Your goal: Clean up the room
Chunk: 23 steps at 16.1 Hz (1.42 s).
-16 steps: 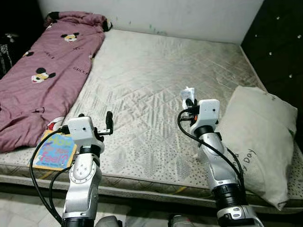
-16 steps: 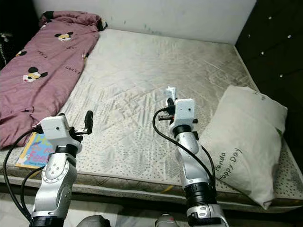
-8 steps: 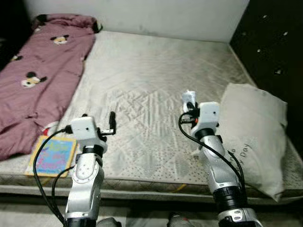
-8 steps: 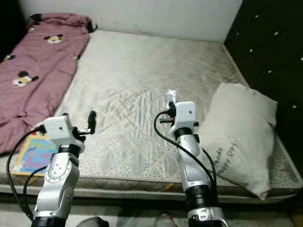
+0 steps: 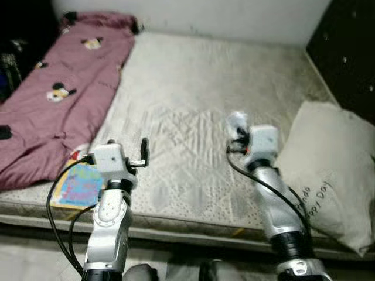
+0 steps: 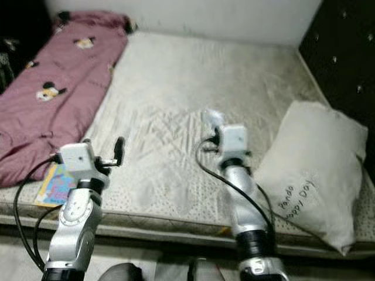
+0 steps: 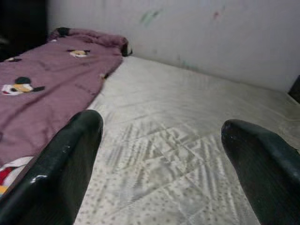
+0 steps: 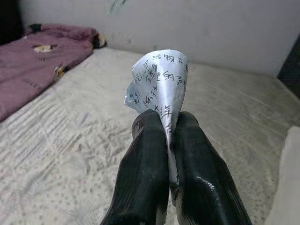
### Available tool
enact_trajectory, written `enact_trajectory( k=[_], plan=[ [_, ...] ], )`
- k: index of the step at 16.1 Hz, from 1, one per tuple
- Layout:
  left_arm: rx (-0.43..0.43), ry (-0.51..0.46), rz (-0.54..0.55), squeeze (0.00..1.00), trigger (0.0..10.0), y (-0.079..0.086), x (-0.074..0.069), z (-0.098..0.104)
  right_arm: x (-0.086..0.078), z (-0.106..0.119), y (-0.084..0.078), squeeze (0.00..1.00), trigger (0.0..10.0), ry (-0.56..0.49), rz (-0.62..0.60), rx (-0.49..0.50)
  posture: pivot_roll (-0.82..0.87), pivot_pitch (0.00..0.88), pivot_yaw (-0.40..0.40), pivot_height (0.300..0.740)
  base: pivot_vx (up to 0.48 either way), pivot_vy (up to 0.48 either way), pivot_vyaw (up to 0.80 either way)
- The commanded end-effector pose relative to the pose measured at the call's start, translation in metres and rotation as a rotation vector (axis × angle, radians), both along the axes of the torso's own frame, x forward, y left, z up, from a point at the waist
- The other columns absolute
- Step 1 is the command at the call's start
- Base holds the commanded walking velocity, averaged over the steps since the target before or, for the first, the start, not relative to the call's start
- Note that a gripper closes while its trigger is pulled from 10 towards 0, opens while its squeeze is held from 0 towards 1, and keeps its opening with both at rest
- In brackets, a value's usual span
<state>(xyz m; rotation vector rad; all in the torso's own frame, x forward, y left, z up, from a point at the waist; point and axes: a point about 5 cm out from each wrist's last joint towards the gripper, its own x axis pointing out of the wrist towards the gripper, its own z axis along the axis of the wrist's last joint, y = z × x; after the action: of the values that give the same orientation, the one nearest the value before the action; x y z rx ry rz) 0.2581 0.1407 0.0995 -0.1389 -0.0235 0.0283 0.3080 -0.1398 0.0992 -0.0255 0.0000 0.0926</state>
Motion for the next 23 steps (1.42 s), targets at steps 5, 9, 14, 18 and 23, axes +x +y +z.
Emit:
enact_trajectory(
  k=[5,9,14,18,23],
  plan=[
    [-0.005,0.01,0.007,0.0,10.0,0.003,-0.002,-0.002,0.001,0.006,0.009,0.0,10.0,-0.02,0.02,0.011,0.0,0.04,-0.03,0.74,0.0,0.337,0.0],
    [-0.01,0.012,0.003,0.0,10.0,0.001,-0.001,-0.002,0.001,0.004,0.01,0.0,10.0,-0.006,0.018,0.016,0.0,0.036,-0.026,0.74,0.0,0.477,-0.6],
    [-0.011,-0.004,-0.004,0.0,10.0,-0.001,-0.002,0.0,0.0,0.001,0.011,0.0,10.0,0.009,0.035,0.013,-0.01,0.033,-0.028,0.74,0.0,0.064,0.0],
    [-0.044,0.001,-0.031,0.0,10.0,0.008,-0.007,-0.004,-0.002,0.003,0.01,0.0,10.0,0.006,0.034,0.041,0.0,0.032,-0.03,0.74,0.0,0.0,0.0],
    [0.002,-0.017,0.003,0.0,10.0,0.01,-0.008,0.0,-0.002,0.001,0.011,0.0,10.0,0.017,0.043,0.045,0.0,0.033,-0.036,0.74,0.0,0.0,0.0]
  ],
)
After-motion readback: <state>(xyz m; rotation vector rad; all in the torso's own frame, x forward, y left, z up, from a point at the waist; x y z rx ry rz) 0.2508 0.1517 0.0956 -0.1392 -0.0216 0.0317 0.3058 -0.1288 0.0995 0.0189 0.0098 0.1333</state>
